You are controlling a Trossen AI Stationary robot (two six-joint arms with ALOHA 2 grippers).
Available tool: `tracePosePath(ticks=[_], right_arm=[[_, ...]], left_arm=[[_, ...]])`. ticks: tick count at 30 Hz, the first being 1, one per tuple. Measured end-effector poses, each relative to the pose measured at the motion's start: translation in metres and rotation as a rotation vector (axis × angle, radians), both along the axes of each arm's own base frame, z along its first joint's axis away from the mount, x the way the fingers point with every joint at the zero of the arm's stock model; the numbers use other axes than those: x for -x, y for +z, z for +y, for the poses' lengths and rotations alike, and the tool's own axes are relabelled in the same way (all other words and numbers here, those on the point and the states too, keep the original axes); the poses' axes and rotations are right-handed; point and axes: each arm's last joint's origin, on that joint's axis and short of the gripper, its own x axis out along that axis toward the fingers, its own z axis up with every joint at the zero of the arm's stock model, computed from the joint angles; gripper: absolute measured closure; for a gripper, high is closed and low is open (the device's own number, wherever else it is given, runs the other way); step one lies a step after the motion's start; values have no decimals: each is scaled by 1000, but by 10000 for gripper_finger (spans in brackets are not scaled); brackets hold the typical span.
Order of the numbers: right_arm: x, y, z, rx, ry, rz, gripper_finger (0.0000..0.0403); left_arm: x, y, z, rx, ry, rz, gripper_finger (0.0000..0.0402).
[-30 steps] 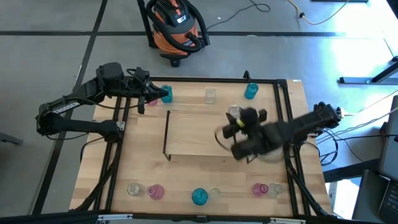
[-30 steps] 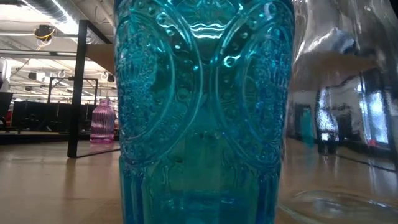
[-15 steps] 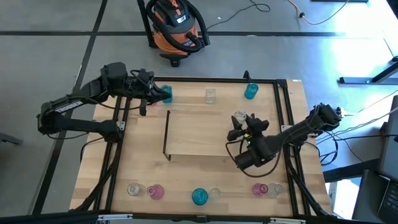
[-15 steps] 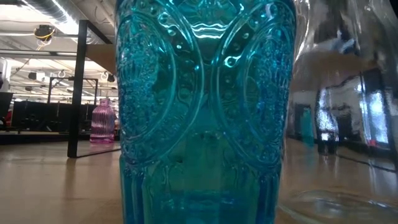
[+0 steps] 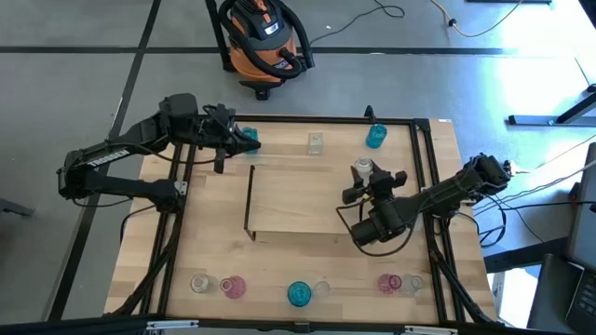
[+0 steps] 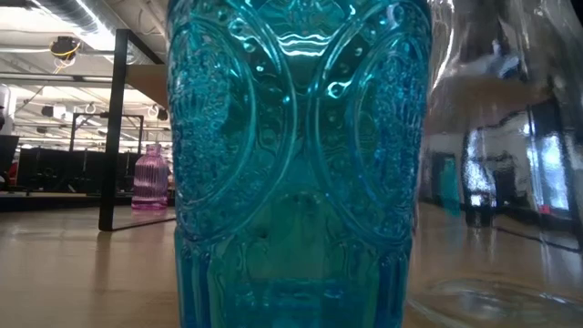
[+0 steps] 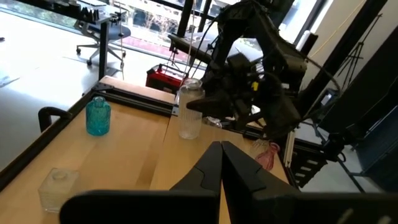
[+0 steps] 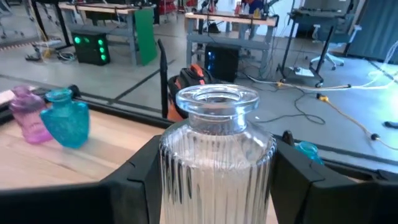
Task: Sort vases onto shelf
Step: Put the transparent vase on the shelf, then put the transparent vase on the shelf aligned with the other transparent vase
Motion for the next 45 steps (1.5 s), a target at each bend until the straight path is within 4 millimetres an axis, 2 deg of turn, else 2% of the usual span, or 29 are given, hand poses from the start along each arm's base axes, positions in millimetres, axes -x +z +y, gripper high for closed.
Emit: tracePosePath(ticks=[2,7,10,19,23,30,36,41,45], right_arm=[[1,-5,-2,-7,-11,-5,212],[3,-10,-2,-38,-31,-44,153],[3,-12,-2,-55,-38,-36,134],[3,-11,-2,-55,-37,-35,148],[1,-4,-1,-51,-33,-44,150],[0,19,-1,-27,-15,0,150],[-7,47,2,25,29,-16,150],[-13,79,0,90,52,-6,150],[-16,114,-9,116,45,26,150]], left_arm=[[0,1,0,-4,0,-8,401],[-1,3,0,-12,0,-32,401],[-1,4,0,-17,1,-44,401],[-1,5,0,-17,1,-45,401],[-1,5,0,-16,1,-45,401],[-1,4,0,-15,1,-45,401],[-1,4,0,-15,1,-45,401],[-1,4,0,-15,1,-45,401],[-1,4,0,-15,1,-44,401]])
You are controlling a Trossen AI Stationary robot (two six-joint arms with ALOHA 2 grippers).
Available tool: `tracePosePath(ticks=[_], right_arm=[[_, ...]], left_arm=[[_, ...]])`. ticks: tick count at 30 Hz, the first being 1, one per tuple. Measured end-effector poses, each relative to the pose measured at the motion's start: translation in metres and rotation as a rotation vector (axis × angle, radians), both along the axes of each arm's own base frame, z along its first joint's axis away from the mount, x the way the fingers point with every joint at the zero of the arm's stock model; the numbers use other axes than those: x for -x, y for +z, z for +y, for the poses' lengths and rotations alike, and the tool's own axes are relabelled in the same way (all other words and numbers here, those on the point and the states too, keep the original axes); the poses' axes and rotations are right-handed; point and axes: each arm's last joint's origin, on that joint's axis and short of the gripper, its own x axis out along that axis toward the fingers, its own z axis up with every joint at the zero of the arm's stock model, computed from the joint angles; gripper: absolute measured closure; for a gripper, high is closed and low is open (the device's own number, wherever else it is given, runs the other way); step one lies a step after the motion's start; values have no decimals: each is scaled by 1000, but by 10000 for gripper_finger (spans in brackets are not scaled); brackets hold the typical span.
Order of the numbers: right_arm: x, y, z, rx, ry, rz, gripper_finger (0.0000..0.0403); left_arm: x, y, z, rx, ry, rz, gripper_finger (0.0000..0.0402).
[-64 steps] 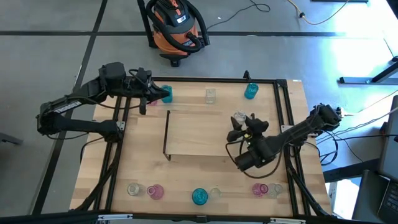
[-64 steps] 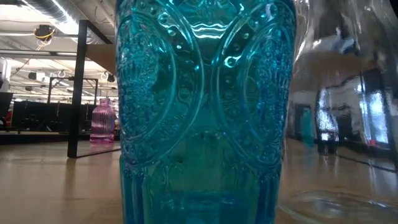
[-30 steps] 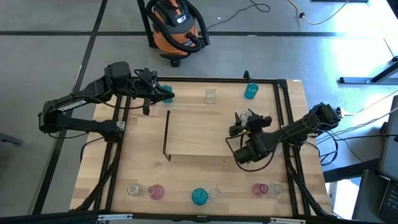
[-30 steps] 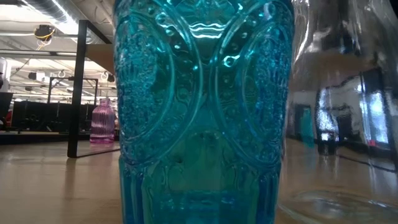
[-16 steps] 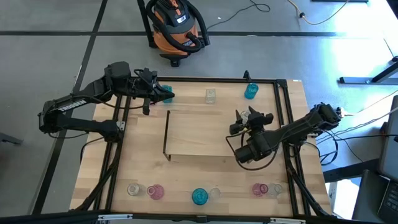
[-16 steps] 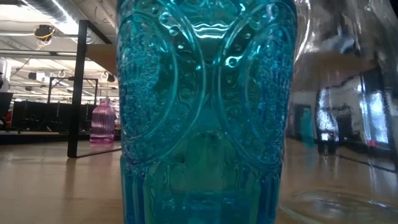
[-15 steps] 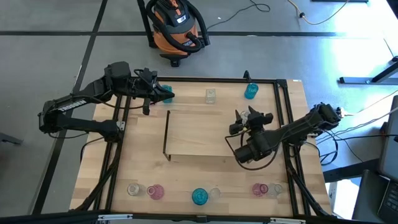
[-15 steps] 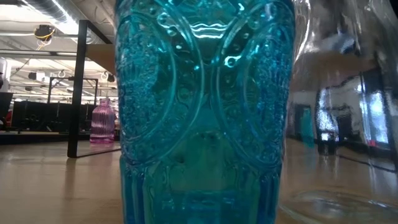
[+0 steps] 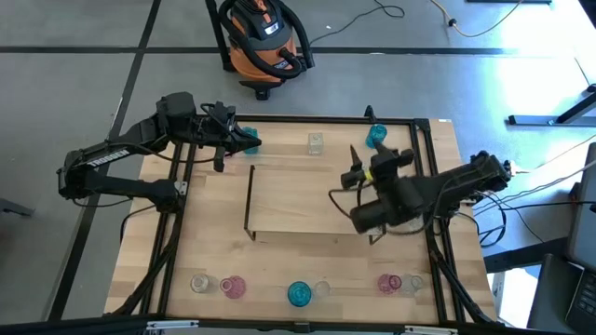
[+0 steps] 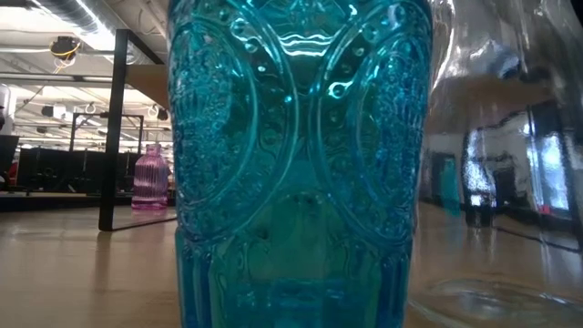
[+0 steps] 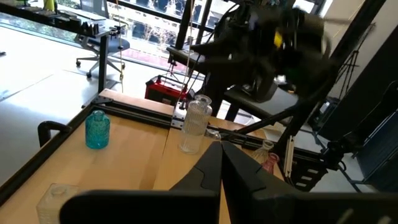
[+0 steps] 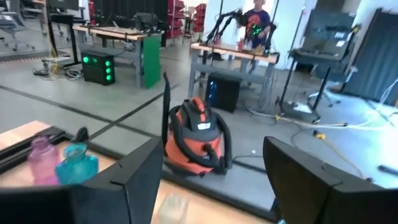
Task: Sort vases onto shelf
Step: Put the transparent vase on the shelf aligned with the other transparent vase
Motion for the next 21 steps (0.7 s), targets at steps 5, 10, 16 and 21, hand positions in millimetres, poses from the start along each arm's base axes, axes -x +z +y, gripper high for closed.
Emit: tracePosePath(ticks=[5,10,16,21], right_arm=[[8,54,-17,-184,43,41,150],[42,89,-36,-582,175,-31,150],[90,79,-47,-905,159,-132,165],[120,42,-48,-1134,107,-77,234]], left_arm=[[0,0,0,1,-1,3,401],[0,-2,0,9,-2,22,401],[1,-4,0,18,-3,45,401],[1,-6,-1,22,-4,61,401]])
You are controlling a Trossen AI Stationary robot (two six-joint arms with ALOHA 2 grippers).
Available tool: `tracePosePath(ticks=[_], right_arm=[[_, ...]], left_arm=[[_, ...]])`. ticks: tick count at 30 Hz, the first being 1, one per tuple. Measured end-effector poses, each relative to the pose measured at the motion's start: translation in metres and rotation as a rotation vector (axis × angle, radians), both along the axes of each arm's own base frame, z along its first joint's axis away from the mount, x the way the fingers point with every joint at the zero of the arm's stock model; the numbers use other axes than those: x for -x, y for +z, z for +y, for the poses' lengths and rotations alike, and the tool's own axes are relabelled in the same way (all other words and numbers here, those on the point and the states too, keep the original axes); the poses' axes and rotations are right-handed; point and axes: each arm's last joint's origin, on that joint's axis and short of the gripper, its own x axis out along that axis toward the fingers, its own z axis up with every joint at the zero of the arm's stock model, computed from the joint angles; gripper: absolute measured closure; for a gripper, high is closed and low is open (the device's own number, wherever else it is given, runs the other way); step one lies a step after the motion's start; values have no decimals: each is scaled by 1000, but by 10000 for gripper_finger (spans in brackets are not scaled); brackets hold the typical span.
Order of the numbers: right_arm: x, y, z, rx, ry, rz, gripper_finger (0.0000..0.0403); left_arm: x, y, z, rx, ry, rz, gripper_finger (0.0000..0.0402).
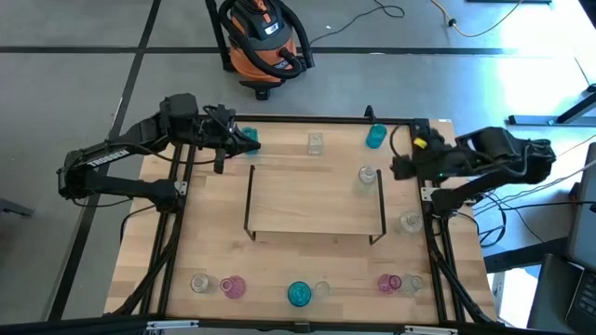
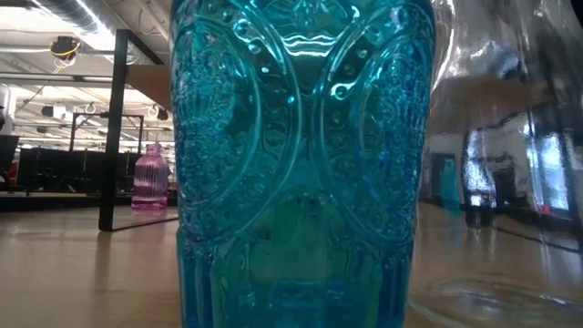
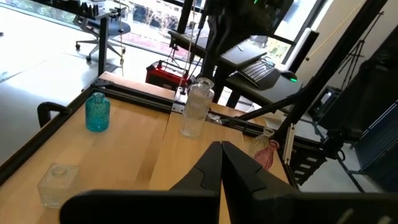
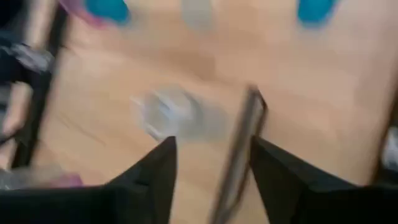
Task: Sort vases onto shelf
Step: Put the transparent vase on the shelf aligned with the other transparent vase
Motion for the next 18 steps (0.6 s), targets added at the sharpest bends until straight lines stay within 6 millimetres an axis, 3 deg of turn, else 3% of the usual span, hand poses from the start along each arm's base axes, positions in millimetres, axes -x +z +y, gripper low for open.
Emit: tracePosePath(ticks=[5,10,14,18], right_arm=[[16,-42,3,-219,-1,150,321],[22,-71,6,-332,12,272,382],[22,-86,8,-387,-7,339,401],[23,-97,9,-428,-22,395,386]], left_arm=[[0,0,0,-1,0,0,401],[0,0,0,-1,0,-1,401],[0,0,0,-1,0,-1,401],[0,0,0,-1,5,-1,401]])
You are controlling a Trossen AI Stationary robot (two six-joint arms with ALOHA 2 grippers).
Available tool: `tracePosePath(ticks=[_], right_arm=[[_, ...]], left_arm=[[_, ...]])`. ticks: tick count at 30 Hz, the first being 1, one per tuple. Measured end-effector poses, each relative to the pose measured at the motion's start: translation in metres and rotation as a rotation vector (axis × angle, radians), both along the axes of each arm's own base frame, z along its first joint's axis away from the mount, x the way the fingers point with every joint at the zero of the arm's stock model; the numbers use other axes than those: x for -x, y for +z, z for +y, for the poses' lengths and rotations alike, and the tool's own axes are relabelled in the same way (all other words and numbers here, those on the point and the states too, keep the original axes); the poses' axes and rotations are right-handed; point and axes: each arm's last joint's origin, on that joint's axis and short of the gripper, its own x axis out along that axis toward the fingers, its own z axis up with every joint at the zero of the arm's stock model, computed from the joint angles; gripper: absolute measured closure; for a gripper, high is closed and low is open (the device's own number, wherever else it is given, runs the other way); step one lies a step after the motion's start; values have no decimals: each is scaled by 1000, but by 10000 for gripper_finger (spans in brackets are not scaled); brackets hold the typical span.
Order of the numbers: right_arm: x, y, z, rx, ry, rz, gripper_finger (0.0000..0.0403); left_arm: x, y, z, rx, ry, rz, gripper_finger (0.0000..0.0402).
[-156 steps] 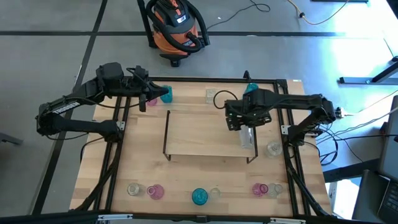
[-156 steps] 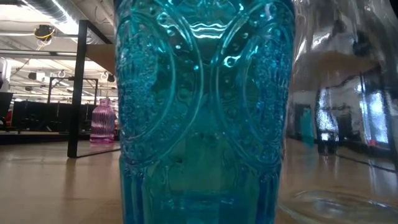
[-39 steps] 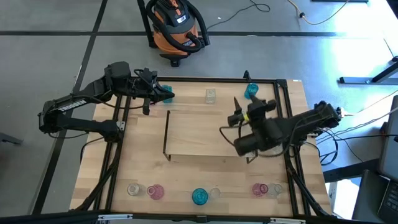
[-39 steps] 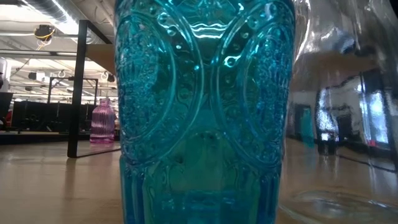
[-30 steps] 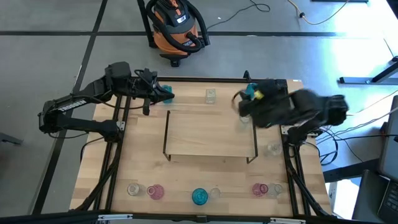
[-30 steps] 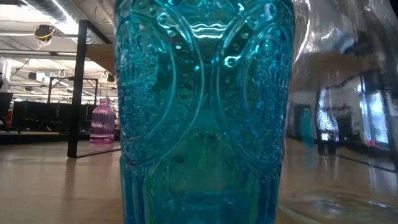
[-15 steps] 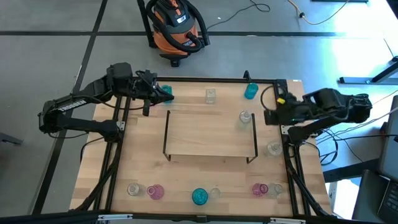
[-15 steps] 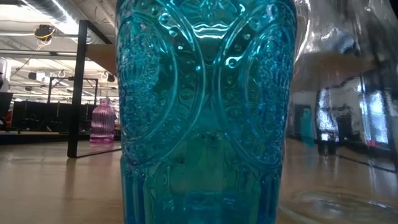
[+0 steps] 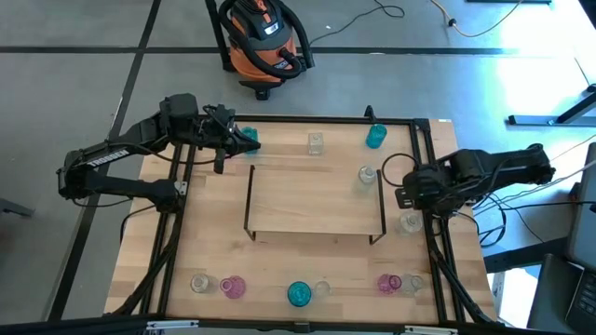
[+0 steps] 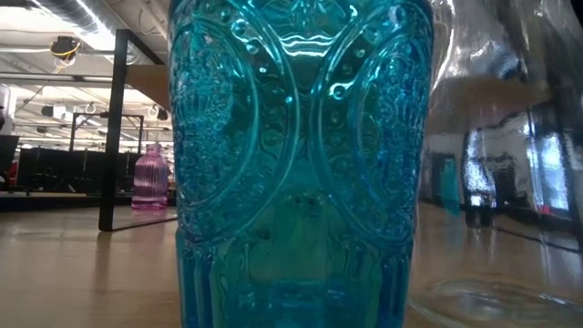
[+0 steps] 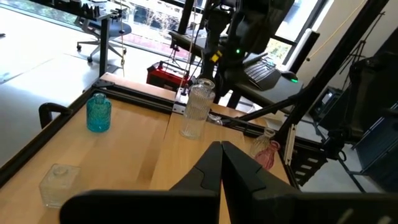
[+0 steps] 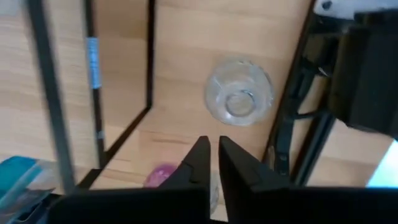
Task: Sort vases onto shelf
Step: Put the transparent vase on the shelf aligned with the other transparent vase
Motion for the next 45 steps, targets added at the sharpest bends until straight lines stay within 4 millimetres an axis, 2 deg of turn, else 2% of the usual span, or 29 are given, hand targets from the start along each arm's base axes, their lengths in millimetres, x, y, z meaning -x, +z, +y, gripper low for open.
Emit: tracePosePath(ticks=[8,12,19,32,45], right_arm=[[6,-23,14,-23,-65,133,314],[13,-32,26,0,-118,192,294],[24,-49,40,59,-206,268,292],[12,-86,28,128,-310,206,292],[9,-110,29,103,-284,171,295]], left_arm=[[0,0,0,0,2,0,401],[0,0,0,-1,3,-3,401],[0,1,0,-10,3,-8,401],[0,1,0,-9,2,-7,401],[0,1,0,-4,3,-7,401]])
